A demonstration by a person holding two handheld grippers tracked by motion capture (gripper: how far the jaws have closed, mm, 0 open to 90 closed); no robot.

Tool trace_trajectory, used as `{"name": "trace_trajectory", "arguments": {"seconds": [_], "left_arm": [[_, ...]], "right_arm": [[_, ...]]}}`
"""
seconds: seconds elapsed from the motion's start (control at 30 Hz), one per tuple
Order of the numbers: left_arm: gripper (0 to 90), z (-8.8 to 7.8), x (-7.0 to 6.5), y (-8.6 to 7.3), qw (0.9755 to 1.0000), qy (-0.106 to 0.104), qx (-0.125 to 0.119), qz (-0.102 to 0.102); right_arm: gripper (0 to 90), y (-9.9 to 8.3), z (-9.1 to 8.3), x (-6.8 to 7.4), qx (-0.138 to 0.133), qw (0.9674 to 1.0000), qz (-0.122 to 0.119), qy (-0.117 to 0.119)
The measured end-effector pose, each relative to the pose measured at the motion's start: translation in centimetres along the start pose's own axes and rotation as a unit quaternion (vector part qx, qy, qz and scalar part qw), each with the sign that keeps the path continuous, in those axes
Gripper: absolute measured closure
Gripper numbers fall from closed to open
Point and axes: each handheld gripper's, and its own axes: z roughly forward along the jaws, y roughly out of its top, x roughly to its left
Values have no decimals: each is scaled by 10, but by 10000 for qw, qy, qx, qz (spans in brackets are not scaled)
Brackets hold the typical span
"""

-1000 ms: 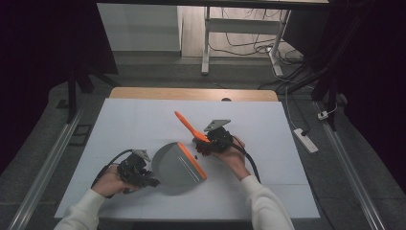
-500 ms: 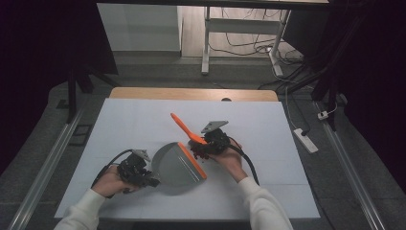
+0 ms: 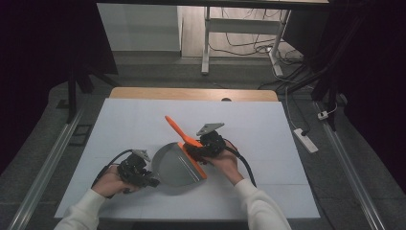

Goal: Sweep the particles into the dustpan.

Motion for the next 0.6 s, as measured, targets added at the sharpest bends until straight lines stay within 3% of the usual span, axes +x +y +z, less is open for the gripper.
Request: {"name": "trace_trajectory", "arguments": {"seconds": [0.6], "left_arm": [[615, 1, 0, 0, 10000, -5, -10, -20]], "right_arm": [[700, 4, 1, 15, -40, 9999, -43, -123]]}}
